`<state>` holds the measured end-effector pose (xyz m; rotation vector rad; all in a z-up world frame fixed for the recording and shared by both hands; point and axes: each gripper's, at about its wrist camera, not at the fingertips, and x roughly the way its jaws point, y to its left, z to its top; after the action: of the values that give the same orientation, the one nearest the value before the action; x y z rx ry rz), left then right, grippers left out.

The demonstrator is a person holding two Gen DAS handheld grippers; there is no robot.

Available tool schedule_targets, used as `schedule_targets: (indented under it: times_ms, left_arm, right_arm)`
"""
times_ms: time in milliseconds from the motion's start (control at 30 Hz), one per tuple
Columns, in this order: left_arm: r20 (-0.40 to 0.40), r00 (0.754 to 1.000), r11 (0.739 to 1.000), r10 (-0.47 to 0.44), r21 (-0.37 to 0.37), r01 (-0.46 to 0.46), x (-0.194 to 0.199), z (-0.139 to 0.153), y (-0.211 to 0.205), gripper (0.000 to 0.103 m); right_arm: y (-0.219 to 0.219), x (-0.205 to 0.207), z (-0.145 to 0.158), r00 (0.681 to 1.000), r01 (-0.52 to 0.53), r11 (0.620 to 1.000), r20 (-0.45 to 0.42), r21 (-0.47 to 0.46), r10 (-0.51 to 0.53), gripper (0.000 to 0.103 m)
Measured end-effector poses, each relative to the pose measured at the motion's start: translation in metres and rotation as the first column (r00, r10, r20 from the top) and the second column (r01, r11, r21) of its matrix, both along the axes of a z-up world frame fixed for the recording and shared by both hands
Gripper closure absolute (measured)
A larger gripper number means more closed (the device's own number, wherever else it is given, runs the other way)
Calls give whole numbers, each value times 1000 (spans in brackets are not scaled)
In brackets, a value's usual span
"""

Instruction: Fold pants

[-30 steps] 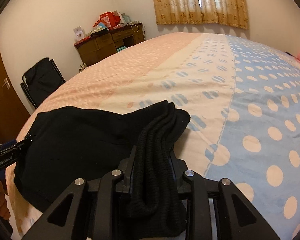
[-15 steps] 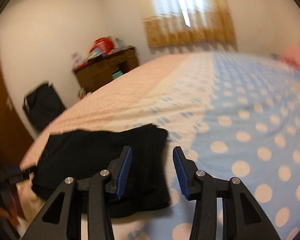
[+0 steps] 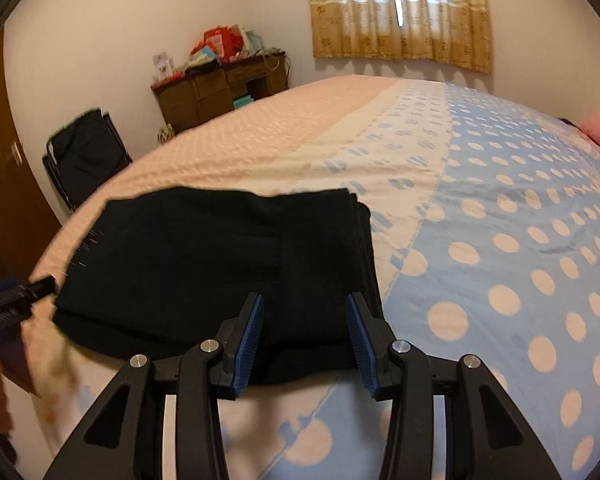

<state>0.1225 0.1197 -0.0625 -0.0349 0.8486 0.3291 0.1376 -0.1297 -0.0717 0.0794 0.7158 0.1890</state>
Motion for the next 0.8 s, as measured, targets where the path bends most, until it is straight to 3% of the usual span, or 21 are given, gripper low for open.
schedule_targets:
  times_ms: [167,300,467,633,800]
  left_arm:
    - [37,999,1000,-15,0,15,-19,7,-5,7]
    - [66,998,1000,-23,-19,24,-34,13,-8,7]
    - [126,990,997,-56,-45,63,-57,25,-22,6]
    - [167,982,995,-87,-32,93,-77,41,-35,4]
    - [257,962,996,-87,0,90,-95,62,-42,0]
  right_arm:
    - [-1,-38,12,1000,27,998,14,60,-27,57]
    - [0,-67,18,998,51,995,25,80,-53,42]
    - [-1,-94,33,996,64,993,50,97,-69,41]
    - [-1,-127,67,978,87,992,180,94,-103,40]
    - [1,-155,94,946,107,992,299,68,-122,34]
